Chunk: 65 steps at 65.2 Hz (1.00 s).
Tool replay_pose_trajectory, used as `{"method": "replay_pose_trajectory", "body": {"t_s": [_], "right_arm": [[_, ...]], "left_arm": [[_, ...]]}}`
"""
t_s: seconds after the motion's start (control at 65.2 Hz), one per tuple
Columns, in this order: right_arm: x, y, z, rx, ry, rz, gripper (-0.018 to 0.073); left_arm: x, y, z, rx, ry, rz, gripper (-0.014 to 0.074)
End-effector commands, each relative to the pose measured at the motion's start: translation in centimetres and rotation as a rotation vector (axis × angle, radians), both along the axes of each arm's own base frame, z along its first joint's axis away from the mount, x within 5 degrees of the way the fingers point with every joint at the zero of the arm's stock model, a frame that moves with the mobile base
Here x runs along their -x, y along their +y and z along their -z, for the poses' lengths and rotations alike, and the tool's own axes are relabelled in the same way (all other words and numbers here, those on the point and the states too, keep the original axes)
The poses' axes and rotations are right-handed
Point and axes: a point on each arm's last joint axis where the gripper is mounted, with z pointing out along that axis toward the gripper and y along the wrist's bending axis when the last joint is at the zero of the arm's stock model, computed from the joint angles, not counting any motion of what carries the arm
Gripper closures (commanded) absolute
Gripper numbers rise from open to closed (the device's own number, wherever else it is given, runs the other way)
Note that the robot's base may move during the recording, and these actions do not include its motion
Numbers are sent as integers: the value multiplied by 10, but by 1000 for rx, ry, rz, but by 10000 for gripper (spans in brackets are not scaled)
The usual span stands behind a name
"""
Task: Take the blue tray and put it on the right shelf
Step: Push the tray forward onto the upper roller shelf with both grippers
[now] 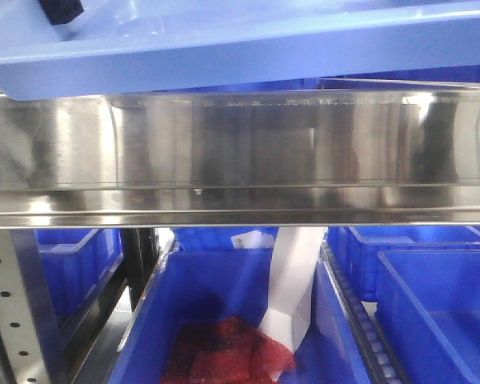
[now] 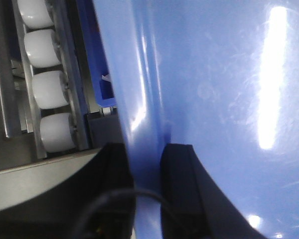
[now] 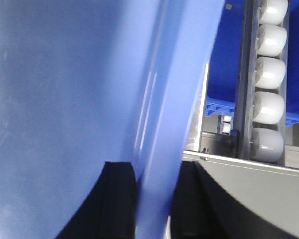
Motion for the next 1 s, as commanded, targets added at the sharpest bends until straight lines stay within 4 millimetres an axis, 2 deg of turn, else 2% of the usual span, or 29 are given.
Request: {"method": "replay_pose_trajectory", "body": {"t_s": [0.0, 0.736, 0.981], "right_arm": [[1, 3, -19, -60, -131, -45, 503], [1, 3, -20, -60, -133, -45, 503], [1, 3, -21, -65, -148, -49, 503]], "left_arm": [[16, 4, -12, -20, 38, 62, 645], [16, 4, -12, -20, 38, 62, 645], [13, 2, -17, 0, -16, 83, 645]]}}
